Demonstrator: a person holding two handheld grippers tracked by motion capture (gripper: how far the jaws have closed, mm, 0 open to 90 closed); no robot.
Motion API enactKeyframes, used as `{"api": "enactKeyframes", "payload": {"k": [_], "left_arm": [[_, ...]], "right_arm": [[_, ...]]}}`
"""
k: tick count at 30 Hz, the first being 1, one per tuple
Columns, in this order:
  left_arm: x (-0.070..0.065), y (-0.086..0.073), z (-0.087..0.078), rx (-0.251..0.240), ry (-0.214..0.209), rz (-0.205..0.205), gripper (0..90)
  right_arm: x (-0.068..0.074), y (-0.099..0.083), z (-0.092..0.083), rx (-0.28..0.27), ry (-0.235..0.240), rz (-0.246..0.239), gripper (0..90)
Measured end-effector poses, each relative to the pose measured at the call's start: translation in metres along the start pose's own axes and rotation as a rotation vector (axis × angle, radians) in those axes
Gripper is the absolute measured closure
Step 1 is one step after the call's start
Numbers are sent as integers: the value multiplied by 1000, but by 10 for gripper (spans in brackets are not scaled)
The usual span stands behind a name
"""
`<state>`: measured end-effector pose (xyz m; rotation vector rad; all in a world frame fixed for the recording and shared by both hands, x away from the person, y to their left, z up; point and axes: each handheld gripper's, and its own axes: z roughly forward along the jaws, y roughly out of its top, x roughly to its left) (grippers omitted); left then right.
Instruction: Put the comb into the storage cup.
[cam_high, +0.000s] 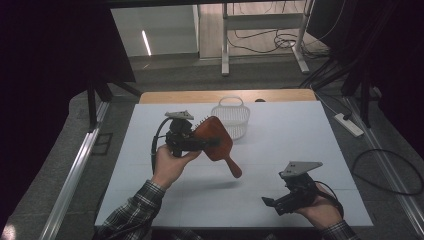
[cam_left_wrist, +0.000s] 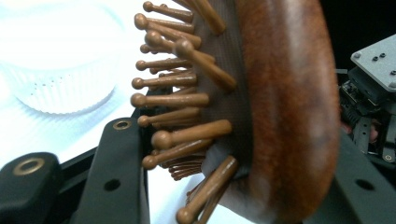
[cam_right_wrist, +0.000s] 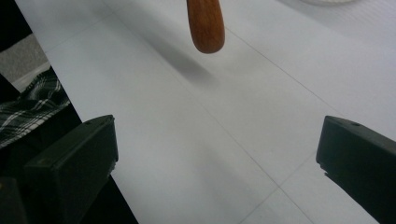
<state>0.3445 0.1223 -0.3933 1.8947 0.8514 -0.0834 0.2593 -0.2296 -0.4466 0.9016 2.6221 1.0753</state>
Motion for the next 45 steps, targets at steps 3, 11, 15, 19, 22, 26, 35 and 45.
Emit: {"api": "enactKeyframes", "payload": {"k": [3, 11, 15, 19, 22, 26, 35, 45], "left_arm": [[1, 2, -1, -4, 5, 1, 534], [7, 9, -4, -13, 15, -7, 534], [10, 13, -6, -13, 22, -13, 534], [15, 17, -8, -19, 28, -21, 535], [17, 20, -9, -20, 32, -27, 534], [21, 26, -12, -29, 38, -37, 534], [28, 39, -17, -36, 54, -47, 534], [35, 57, -22, -54, 84, -62, 534]], "right_arm": [[-2, -4, -6, -10, -20, 16, 0], [-7, -16, -19, -33, -38, 69, 0], [-10, -22, -25, -44, -46, 97, 0], [-13, -31, -30, -38, -60, 119, 0], [-14, -37, -35, -41, -72, 142, 0], [-15, -42, -40, -52, -87, 161, 0], [-16, -54, -50, -29, -116, 202, 0], [-15, -59, -59, -20, -130, 240, 0]]}}
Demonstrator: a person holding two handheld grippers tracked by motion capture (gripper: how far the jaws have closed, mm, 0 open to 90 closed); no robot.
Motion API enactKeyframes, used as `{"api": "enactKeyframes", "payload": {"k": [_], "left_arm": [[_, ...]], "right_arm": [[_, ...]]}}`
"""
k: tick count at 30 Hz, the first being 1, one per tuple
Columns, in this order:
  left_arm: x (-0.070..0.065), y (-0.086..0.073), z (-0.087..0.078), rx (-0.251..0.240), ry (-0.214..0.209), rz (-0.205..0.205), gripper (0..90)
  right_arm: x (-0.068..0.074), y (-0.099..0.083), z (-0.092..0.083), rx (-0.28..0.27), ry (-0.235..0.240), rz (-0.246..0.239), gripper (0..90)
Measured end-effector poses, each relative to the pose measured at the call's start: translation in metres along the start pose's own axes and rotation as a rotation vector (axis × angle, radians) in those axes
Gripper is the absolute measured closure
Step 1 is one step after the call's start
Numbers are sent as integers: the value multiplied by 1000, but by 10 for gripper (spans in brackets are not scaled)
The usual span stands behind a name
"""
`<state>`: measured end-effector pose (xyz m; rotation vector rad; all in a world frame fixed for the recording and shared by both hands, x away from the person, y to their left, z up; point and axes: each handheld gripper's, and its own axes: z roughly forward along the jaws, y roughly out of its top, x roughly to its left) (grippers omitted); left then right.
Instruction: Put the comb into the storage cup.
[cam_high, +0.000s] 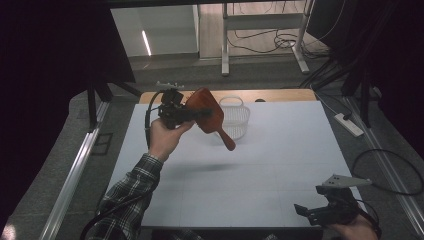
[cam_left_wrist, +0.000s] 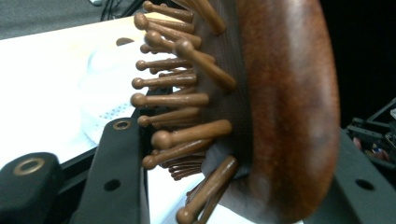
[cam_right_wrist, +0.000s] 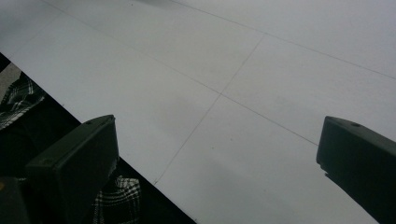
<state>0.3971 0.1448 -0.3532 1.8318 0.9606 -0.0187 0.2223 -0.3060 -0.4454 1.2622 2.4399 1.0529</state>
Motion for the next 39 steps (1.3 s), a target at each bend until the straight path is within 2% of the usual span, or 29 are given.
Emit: {"api": "enactKeyframes", "payload": {"k": [9, 20, 27, 39], "left_arm": [[7, 17, -2, -28, 33, -20, 535], [18, 30, 1, -46, 56, -48, 535], [22, 39, 7, -60, 86, -54, 535], [30, 48, 20, -85, 112, -82, 535]], "right_arm": [[1, 0, 1, 5, -1, -4, 0], [1, 0, 1, 5, -1, -8, 0], [1, 0, 1, 13, 4, -14, 1], [2, 0, 2, 19, 10, -29, 8]]}}
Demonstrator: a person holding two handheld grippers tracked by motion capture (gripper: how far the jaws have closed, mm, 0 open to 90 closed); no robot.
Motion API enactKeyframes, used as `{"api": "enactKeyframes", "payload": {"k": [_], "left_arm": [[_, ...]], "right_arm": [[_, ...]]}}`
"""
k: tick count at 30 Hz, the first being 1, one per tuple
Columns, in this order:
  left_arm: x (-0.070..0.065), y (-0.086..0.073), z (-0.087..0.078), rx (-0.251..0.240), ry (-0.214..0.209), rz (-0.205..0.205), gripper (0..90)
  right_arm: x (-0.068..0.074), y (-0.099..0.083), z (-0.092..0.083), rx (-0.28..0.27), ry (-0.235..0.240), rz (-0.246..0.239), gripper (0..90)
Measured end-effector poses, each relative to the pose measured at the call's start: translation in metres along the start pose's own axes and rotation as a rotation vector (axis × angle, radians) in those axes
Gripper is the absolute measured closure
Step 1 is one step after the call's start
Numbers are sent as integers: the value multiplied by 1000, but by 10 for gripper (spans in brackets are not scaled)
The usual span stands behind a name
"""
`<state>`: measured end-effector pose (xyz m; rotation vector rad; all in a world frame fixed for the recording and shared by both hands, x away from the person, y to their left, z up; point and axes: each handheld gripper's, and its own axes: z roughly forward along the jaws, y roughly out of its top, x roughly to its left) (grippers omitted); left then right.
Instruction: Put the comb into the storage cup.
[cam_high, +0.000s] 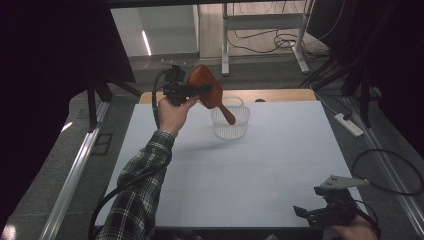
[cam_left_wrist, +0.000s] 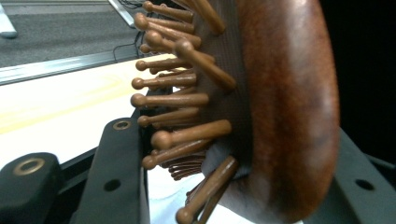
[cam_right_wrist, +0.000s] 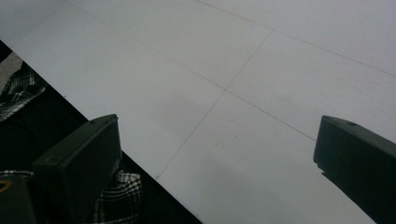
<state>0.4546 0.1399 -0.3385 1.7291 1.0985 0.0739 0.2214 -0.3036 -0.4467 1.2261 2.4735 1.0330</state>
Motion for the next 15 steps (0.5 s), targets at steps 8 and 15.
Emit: {"api": "enactKeyframes", "payload": {"k": [8, 15], "left_arm": [[2, 2, 14, -6, 17, -13, 536], [3, 0, 25, -7, 24, -17, 535]], "right_arm": [[0, 0, 0, 2, 2, -3, 11], [1, 0, 0, 7, 5, -12, 17]]}}
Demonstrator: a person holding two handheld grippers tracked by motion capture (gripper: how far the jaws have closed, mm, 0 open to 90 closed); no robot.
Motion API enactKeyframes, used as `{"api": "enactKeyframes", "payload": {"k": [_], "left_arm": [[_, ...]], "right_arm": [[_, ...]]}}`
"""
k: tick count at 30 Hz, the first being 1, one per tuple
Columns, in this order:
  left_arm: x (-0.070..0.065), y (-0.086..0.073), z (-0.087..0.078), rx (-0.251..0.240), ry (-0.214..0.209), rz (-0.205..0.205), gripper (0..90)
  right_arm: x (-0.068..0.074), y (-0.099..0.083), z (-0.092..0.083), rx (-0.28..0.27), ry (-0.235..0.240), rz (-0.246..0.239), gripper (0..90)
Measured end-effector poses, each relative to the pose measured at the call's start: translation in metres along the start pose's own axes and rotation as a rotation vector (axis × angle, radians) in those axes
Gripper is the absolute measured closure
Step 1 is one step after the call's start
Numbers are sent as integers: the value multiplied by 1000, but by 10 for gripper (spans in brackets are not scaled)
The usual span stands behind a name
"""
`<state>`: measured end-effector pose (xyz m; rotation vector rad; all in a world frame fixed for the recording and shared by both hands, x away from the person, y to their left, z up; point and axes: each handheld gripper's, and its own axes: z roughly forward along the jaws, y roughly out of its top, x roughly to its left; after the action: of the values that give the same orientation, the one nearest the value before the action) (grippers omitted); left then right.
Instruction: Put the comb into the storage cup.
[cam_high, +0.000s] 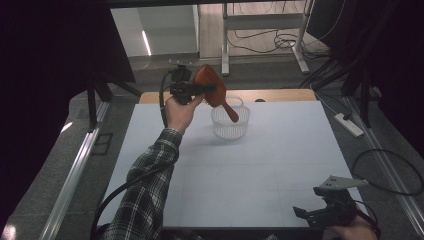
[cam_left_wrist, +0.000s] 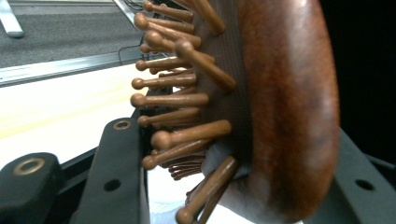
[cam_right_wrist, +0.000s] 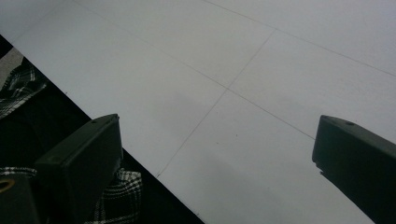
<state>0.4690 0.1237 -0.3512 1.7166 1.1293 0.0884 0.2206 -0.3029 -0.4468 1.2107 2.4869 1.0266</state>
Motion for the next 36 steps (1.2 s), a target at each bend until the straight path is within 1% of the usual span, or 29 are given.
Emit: {"api": "enactKeyframes", "payload": {"k": [2, 6, 12, 19, 22, 25, 29, 33, 36], "left_arm": [[1, -1, 4, 2, 4, 1, 535], [2, -4, 12, -5, 1, -12, 535], [2, -7, 21, -4, 8, -24, 536], [6, -13, 37, 3, 5, -53, 536], [6, -15, 42, 12, 13, -52, 535], [7, -17, 46, 16, 19, -51, 535], [8, -20, 49, 13, 18, -61, 535], [8, -23, 53, 17, 29, -56, 535], [10, -27, 55, 18, 31, -65, 535]], "right_arm": [[0, 0, 0, 0, 1, 1, 17], [0, 0, 0, 2, 0, -1, 18], [1, 0, 0, 4, 2, -5, 19], [1, 0, 0, 6, 4, -7, 19], [1, -1, 0, 7, 5, -6, 20], [0, -1, 0, 9, 6, -3, 21], [1, -1, 1, 13, 5, -7, 22], [1, -1, 1, 14, 7, -8, 23], [1, -1, 1, 15, 7, -9, 24]]}}
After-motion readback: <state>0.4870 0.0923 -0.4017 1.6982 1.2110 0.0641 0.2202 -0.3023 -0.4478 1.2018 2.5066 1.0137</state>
